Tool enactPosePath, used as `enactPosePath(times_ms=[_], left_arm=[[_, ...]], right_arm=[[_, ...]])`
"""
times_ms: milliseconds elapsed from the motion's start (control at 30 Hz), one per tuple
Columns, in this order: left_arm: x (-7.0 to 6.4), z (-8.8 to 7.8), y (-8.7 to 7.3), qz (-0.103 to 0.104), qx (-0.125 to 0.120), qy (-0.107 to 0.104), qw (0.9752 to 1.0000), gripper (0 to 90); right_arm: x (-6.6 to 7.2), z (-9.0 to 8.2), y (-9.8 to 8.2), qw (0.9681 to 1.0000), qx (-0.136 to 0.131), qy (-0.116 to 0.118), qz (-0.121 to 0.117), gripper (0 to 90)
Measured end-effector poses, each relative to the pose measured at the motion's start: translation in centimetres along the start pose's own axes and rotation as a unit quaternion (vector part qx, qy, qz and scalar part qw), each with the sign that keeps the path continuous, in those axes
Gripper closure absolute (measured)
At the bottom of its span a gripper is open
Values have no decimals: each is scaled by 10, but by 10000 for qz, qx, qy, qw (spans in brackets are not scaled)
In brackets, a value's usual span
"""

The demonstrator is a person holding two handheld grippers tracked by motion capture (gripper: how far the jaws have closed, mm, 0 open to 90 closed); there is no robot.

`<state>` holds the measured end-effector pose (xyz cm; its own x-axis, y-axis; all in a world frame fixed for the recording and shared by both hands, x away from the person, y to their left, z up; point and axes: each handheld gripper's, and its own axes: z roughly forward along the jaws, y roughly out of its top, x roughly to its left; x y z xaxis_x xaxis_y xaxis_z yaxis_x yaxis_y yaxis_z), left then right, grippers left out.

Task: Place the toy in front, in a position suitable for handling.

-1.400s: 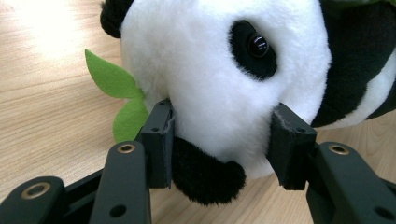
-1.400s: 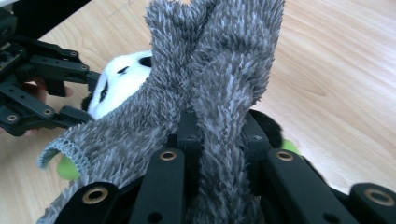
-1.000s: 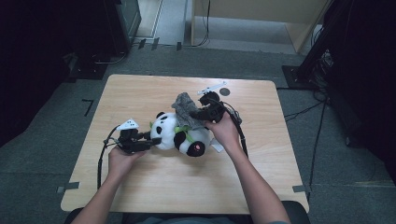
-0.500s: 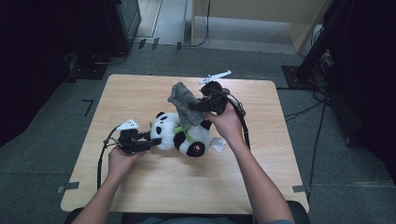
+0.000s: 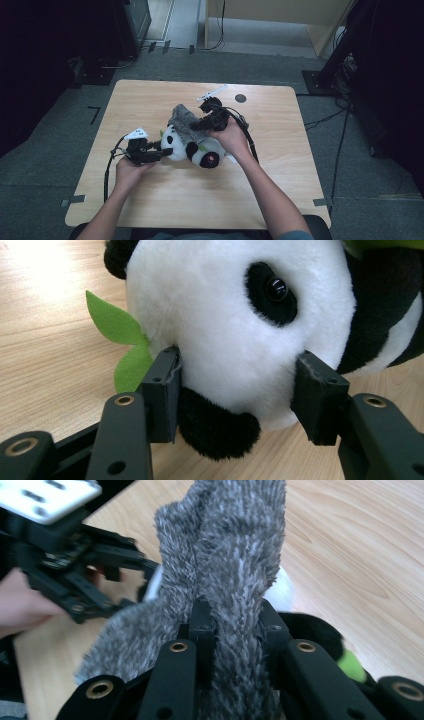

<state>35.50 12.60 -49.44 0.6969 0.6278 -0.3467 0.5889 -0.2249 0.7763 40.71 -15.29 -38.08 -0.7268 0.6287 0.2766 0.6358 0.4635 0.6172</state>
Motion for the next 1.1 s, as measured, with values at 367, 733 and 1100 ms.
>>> enactPosePath(times_ms=[367, 733, 1100], left_arm=[[1, 1, -2, -18, -97, -30, 9999, 405], [1, 1, -2, 27, -125, -38, 9999, 385], [1, 1, -2, 38, -76, -24, 10000, 403]], right_arm=[[-29, -13, -12, 9989, -77, -340, 308, 746], [-35, -24, -13, 9975, -115, -635, 273, 745], [-47, -39, -15, 9948, -186, -944, 349, 746]])
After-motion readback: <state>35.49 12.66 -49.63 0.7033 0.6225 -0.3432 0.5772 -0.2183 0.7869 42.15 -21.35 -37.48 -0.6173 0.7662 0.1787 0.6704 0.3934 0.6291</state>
